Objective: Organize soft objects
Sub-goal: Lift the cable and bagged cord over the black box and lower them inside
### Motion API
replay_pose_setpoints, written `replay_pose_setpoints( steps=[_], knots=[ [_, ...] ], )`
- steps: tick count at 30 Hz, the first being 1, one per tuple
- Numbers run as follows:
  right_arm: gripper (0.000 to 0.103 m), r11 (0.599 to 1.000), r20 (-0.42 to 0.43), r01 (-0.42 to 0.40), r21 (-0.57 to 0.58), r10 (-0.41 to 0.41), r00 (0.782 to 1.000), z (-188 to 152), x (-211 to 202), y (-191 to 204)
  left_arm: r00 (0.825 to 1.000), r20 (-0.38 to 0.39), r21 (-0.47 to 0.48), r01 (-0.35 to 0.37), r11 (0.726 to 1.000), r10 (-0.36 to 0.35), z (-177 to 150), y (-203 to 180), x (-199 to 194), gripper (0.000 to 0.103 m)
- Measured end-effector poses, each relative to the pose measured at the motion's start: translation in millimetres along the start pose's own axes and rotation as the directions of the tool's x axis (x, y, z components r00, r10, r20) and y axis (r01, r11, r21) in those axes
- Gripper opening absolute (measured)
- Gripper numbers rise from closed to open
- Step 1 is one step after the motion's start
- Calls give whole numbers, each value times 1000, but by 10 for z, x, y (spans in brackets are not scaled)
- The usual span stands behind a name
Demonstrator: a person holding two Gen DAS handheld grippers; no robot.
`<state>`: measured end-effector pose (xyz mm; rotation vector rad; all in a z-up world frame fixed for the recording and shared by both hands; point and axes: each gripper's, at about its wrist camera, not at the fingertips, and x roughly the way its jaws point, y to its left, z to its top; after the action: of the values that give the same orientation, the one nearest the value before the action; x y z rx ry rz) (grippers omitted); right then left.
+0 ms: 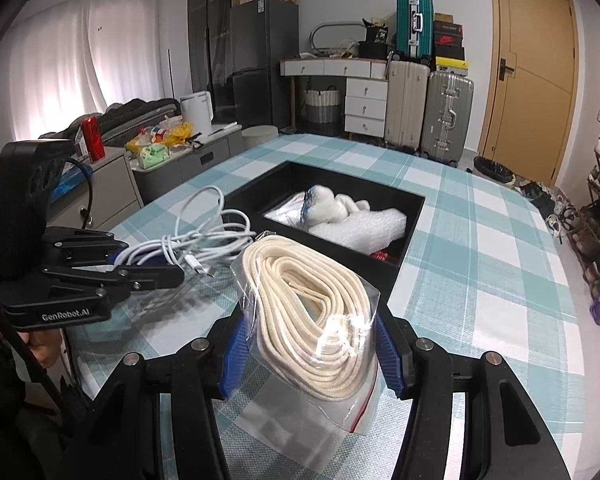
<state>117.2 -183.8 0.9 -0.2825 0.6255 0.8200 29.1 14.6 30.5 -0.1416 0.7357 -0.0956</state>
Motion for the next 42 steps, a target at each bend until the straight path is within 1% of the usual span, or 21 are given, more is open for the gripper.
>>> replay_pose_setpoints(
  steps=[10, 21, 26, 33, 42],
  knots=[
    [56, 999, 54, 16, 28, -18, 998, 135, -145, -21, 997, 74, -4, -12, 1000, 12, 279, -5, -117, 19],
    [56, 994, 82, 38, 98, -46, 996, 335, -84, -143, 993, 118, -10, -12, 1000, 13, 632, -4, 35, 19],
    [56, 989, 77, 52, 139, -63, 995, 427, 30, -256, 992, 125, -19, -21, 1000, 23, 760, 17, 158, 19],
    [56, 986, 60, 63, 156, -73, 996, 533, 223, -333, 994, 105, -37, -28, 999, 32, 874, 64, 396, 19],
    [56, 985, 27, 73, 158, -78, 997, 637, 531, -395, 997, 66, -53, -44, 998, 47, 927, 114, 725, 19]
  ],
)
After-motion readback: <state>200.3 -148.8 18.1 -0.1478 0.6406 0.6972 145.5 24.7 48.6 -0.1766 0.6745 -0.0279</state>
